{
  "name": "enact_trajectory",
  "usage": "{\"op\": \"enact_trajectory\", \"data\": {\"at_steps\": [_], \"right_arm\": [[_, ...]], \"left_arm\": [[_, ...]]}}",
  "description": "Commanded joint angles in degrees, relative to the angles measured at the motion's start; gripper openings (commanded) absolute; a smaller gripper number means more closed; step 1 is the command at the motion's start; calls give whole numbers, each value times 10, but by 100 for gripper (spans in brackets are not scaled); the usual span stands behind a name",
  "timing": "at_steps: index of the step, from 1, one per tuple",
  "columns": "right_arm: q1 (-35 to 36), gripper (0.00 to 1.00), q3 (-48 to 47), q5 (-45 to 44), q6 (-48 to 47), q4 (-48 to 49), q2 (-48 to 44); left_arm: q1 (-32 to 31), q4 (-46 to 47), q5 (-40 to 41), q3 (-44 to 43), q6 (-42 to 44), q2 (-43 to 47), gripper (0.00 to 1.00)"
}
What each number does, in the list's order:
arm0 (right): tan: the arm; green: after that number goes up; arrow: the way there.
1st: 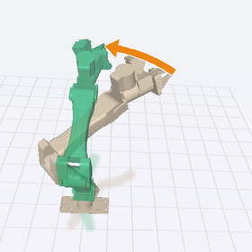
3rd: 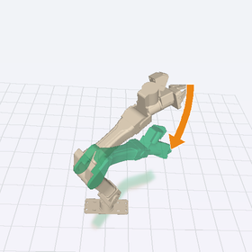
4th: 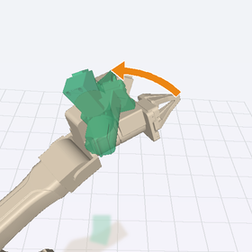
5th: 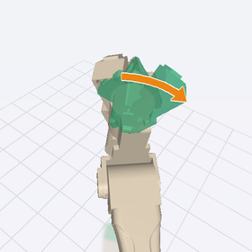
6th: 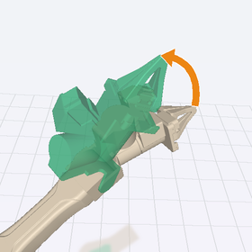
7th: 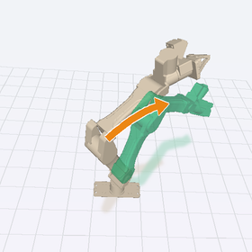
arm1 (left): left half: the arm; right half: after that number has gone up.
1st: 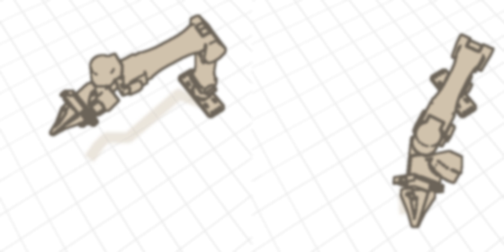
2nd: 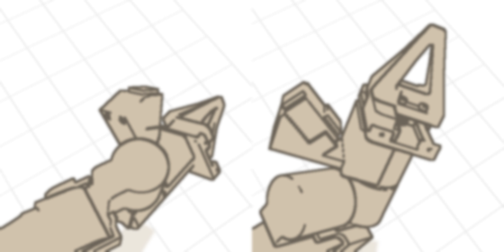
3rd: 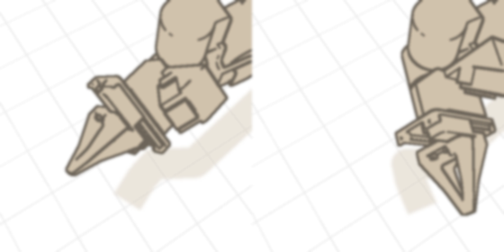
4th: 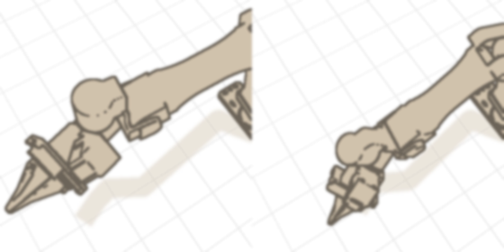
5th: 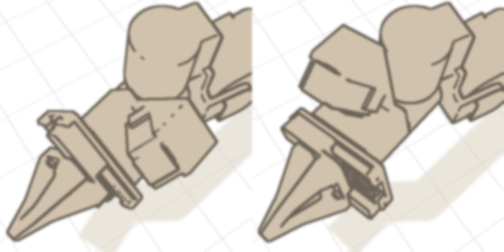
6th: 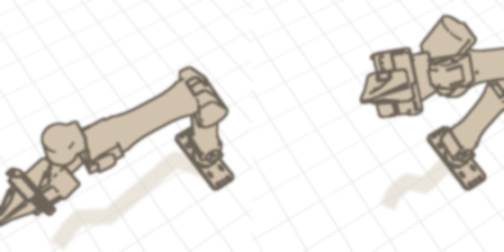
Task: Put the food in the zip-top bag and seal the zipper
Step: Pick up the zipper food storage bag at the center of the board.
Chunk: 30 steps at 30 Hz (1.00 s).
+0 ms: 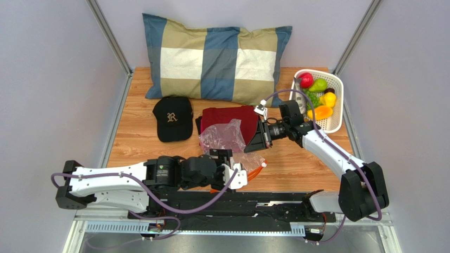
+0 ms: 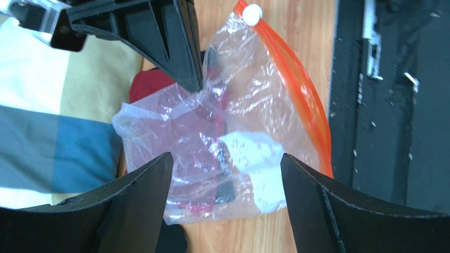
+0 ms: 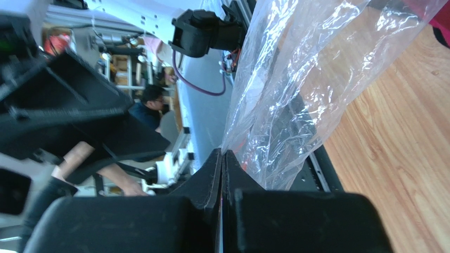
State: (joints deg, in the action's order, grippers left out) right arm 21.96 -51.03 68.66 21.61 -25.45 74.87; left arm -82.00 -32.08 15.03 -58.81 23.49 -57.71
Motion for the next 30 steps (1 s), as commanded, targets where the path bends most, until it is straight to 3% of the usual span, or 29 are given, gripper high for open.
{"op": "enact_trajectory", "data": {"at_steps": [1,6,10,19,21,22,24,25,26,27,28,29,30], "right_arm": [[-9,0,14,8,188,146,21],[-18,0,35,-18,299,205,21],[-25,0,44,-21,324,219,17],[-27,0,55,-9,330,231,17],[-27,0,51,-13,313,214,19],[-26,0,42,-15,302,205,22],[-24,0,30,-19,282,189,33],[-24,0,22,-20,279,187,37],[-22,0,3,-22,275,183,46],[-19,0,-9,-29,263,174,50],[-19,3,-20,-33,259,169,55],[-19,15,-52,-35,251,163,60],[-22,47,-71,-40,227,135,68]], "left_arm": [[-54,96,195,2,-91,-39,84],[-91,115,235,-2,-127,-96,87],[-99,105,256,-2,-141,-132,83],[-98,126,306,53,-126,-144,64],[-97,115,302,54,-129,-130,52],[-97,111,286,52,-131,-127,38],[-90,101,263,47,-137,-117,25],[-85,93,227,42,-141,-116,11],[-80,78,216,37,-150,-117,3],[-70,66,204,18,-179,-121,0],[-46,49,164,4,-200,-124,0],[-30,20,144,-12,-221,-124,0],[-17,6,128,-44,-232,-129,0]]}}
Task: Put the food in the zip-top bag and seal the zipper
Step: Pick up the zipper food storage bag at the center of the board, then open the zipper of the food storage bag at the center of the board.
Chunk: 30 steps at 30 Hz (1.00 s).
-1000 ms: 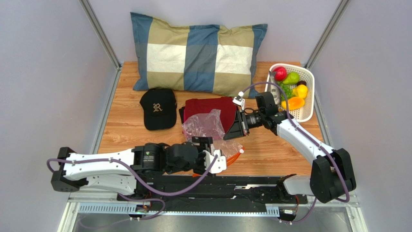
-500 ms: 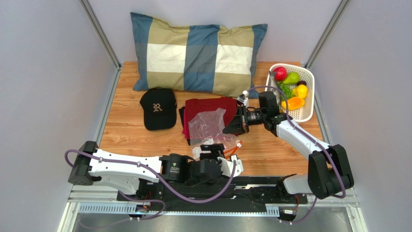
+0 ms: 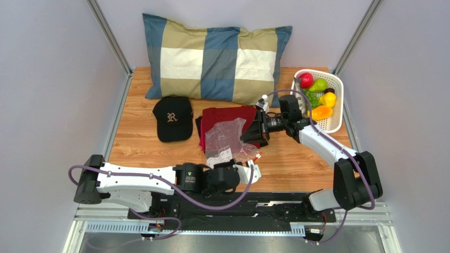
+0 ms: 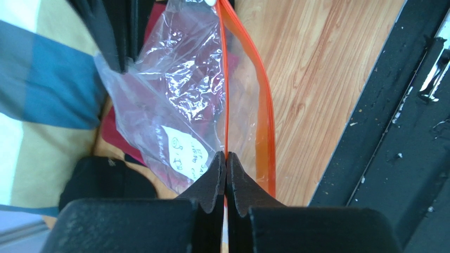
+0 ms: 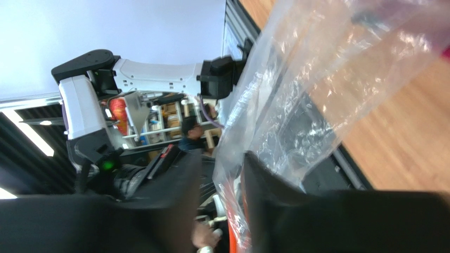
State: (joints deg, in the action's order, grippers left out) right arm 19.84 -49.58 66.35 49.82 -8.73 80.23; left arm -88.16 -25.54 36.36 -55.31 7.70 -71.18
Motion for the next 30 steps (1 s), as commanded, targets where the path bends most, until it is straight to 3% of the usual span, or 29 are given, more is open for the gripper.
{"op": "enact_trajectory", "data": {"at_steps": [1,2,5,9,14,21,27,30], "right_arm": [[-5,62,-103,-20,-76,-51,17],[-10,82,-156,-25,-99,-76,19],[-84,91,-230,-68,-180,-177,16],[-175,91,-272,-90,-187,-205,-7],[-235,90,-178,-89,-220,-220,-97],[-223,89,-35,-141,-151,-117,-237],[-184,82,35,-251,-162,-85,-285],[-171,79,44,-250,-162,-96,-269]], "left_arm": [[74,-72,-115,-98,-121,-1,0],[89,-112,-128,-118,-144,-9,0],[155,-187,-183,-204,-241,-59,0],[222,-216,-225,-290,-308,-101,0],[265,-217,-247,-400,-349,-206,0],[307,-225,-360,-529,-421,-337,0],[332,-185,-442,-534,-446,-351,0],[341,-175,-454,-533,-447,-346,0]]}}
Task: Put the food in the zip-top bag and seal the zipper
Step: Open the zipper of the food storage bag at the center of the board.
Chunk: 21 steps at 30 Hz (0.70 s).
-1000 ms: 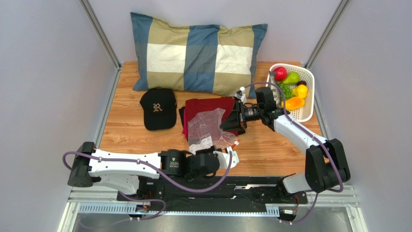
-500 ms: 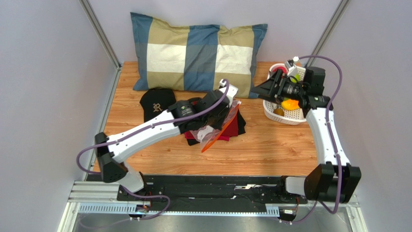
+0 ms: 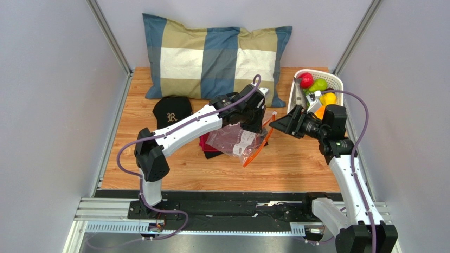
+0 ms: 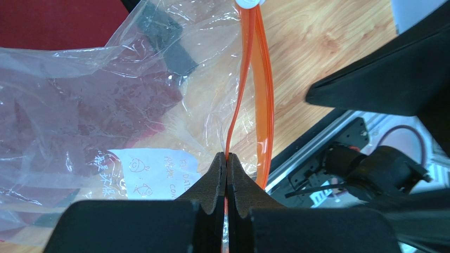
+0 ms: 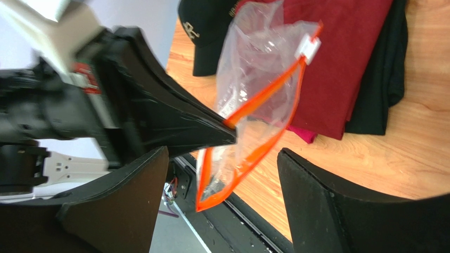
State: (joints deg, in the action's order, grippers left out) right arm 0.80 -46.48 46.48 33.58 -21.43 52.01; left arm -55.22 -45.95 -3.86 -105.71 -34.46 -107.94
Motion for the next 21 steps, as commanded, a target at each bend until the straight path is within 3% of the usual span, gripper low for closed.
{"op": "enact_trajectory", "data": {"at_steps": [1,4,10,13,14,16,21], "right_arm": [[24,78,18,-52,8,26,18],[28,78,64,-60,35,67,-18],[74,59,76,-67,38,98,-13],[76,30,26,-85,-4,36,10],[75,13,9,-89,-38,-20,21],[72,0,-22,-104,-75,-78,29],[31,0,-61,-120,-186,-198,22]], "left_arm": [[13,30,-59,-27,-25,24,0],[17,57,-81,-7,-32,35,0],[30,71,-118,-8,-44,42,0],[35,60,-126,-5,-35,58,0],[37,52,-122,-3,-18,73,0],[49,10,-90,-1,3,90,0],[82,-87,22,0,120,142,0]]}}
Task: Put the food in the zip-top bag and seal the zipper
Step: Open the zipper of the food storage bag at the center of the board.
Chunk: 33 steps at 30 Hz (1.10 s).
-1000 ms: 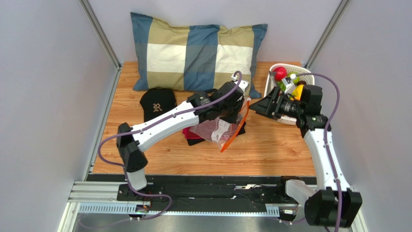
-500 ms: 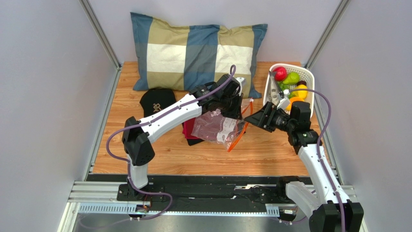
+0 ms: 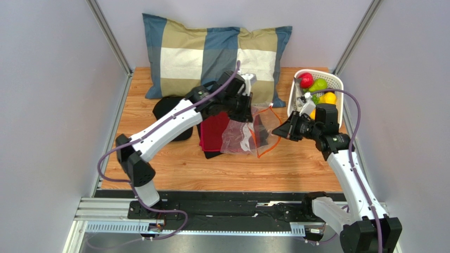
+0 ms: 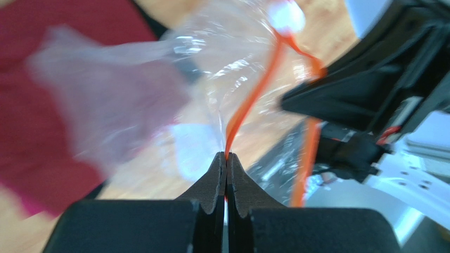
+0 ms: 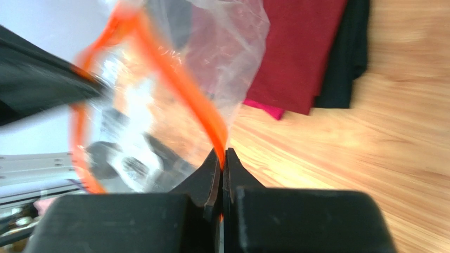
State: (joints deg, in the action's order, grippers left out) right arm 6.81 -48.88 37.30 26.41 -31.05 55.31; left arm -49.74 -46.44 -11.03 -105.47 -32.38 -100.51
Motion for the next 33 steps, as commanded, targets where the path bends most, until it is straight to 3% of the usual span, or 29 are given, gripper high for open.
{"op": "enact_trajectory", "data": {"at_steps": [1,5,10,12,14,15,18,24,28,29,31,32,33], "right_arm": [[-36,0,-41,-31,-136,-113,-9],[-50,0,-84,-43,-229,-178,26],[-50,0,-165,-21,-293,-231,105],[-50,0,-183,34,-288,-248,130],[-44,0,-188,77,-249,-244,131],[-39,0,-184,102,-234,-238,125],[-7,0,-165,117,-183,-207,93],[0,0,-143,125,-160,-196,73],[0,0,-142,129,-149,-188,74],[0,0,-142,131,-147,-184,75],[0,0,-143,127,-152,-182,77],[0,0,-144,124,-156,-183,79],[0,0,-145,113,-160,-184,81]], "left_arm": [[30,-105,102,-2,120,73,0],[33,-124,109,30,216,105,0],[33,-131,54,25,225,92,0],[32,-129,21,11,216,81,1],[32,-127,21,1,201,64,12],[32,-126,22,-1,197,59,24],[32,-119,22,-1,187,46,37],[32,-114,32,2,175,42,45],[32,-121,-2,-1,170,56,60],[32,-121,-15,1,170,60,60],[33,-121,-68,7,173,73,49],[32,-125,-86,7,175,73,40],[33,-138,-106,6,174,74,17]]}}
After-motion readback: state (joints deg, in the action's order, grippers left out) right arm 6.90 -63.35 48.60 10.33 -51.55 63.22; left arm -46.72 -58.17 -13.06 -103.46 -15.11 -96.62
